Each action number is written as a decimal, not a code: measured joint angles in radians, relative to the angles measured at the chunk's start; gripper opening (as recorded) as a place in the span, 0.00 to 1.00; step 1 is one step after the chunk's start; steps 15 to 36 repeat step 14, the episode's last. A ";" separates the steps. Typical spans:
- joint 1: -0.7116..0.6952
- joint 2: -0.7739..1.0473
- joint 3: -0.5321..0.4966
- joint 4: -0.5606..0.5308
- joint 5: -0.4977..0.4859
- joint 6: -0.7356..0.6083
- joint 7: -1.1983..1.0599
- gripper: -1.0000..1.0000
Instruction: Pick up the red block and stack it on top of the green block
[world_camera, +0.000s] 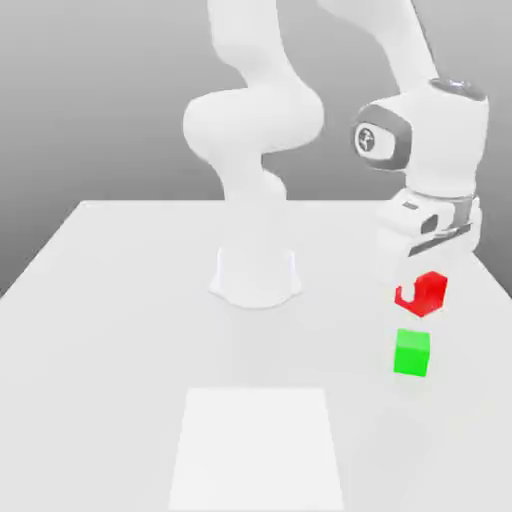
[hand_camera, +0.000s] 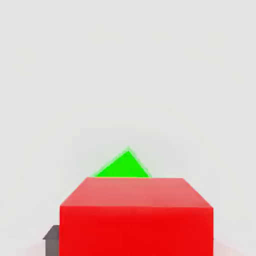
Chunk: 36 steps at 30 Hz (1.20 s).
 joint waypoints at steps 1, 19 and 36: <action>-0.014 0.018 0.007 0.002 -0.028 0.013 0.019 0.00; -0.082 0.237 0.032 0.005 -0.208 0.230 0.143 1.00; -0.082 0.237 0.032 0.005 -0.208 0.230 0.143 1.00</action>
